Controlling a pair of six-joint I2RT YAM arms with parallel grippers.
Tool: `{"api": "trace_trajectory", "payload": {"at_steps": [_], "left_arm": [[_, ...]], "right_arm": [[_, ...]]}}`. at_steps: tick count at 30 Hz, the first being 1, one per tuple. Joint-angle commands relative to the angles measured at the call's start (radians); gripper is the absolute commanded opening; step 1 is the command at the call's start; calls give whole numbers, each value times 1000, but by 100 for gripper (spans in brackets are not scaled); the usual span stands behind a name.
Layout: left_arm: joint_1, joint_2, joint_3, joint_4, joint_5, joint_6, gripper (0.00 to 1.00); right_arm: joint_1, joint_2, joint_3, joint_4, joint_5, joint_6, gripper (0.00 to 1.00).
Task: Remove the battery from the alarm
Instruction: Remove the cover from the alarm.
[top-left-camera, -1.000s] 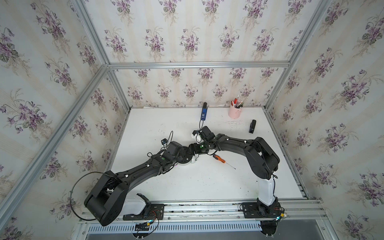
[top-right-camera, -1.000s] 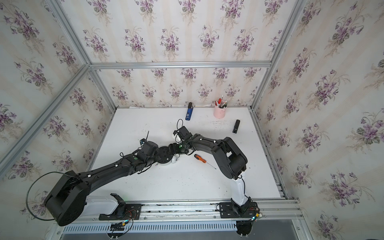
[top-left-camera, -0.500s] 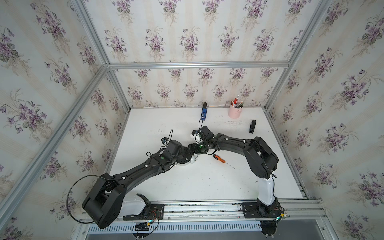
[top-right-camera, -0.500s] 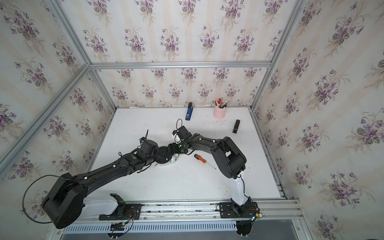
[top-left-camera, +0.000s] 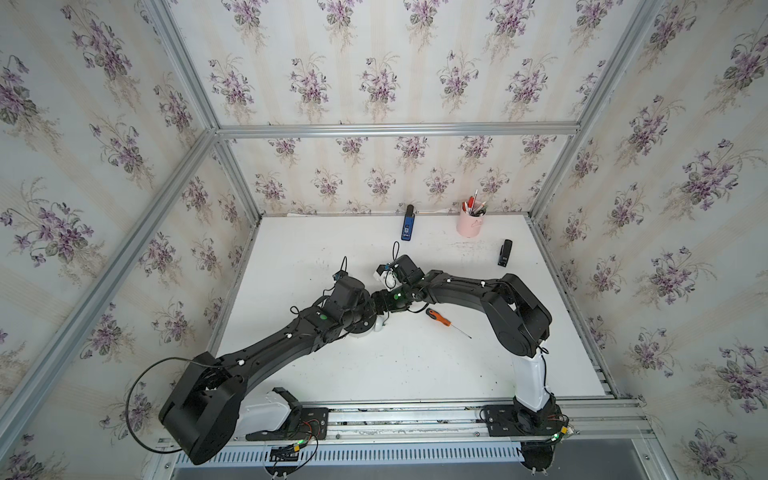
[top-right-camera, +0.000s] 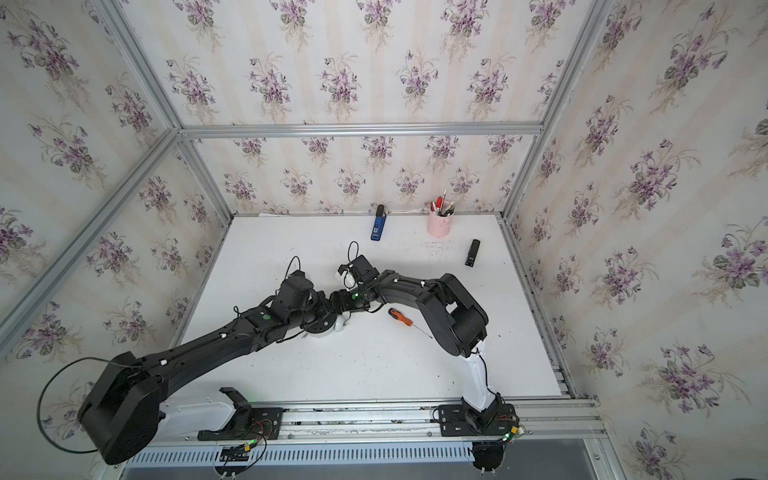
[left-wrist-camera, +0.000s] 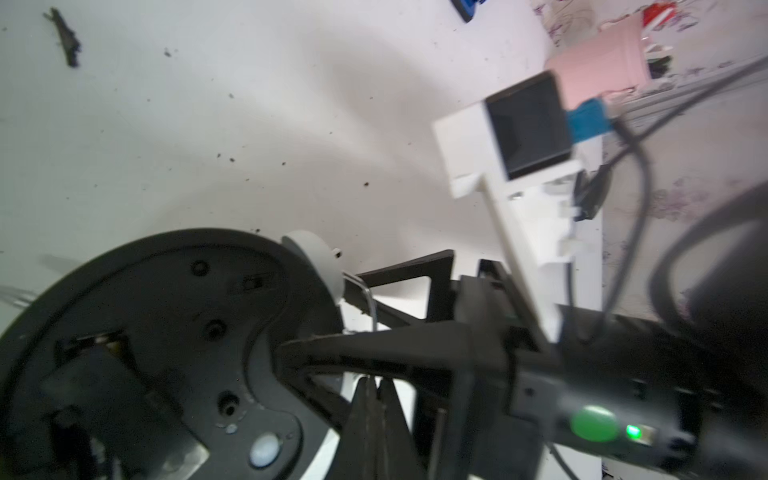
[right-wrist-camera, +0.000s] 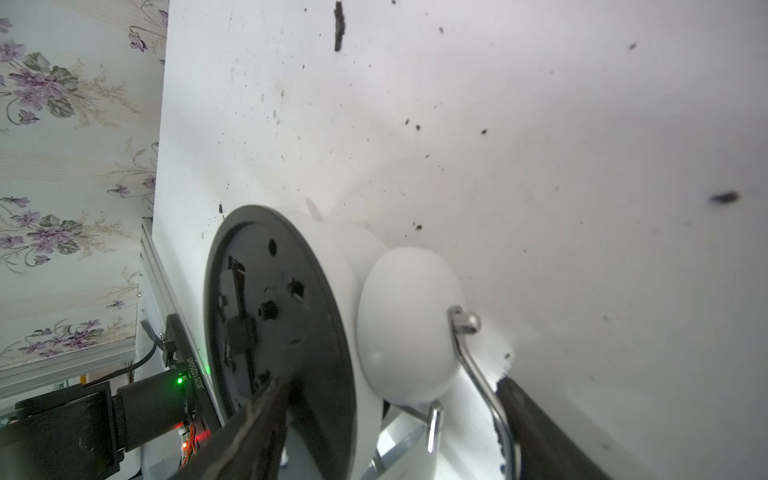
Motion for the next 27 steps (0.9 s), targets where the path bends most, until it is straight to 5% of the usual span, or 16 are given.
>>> {"api": "trace_trajectory", "payload": {"at_steps": [1,5,9,20,27], "left_arm": [[11,-51,15,-58,-29,24,15],[52,-141,28,-211,-37,25,43],[108,-250,12,-363,-70,24,57],[220,-331,-96,-395,-27,46,73],[285,-363,-155,-477,-27,1,84]], "right_arm": [[8,24,-21,-244,127,-51,79],[7,3,-16,-237,120,-49,79],[3,-44,3,-249,160,-50,82],[-16,-141,105,-354,218,-105,87],[125,-81,305,-504,274,-169,78]]}}
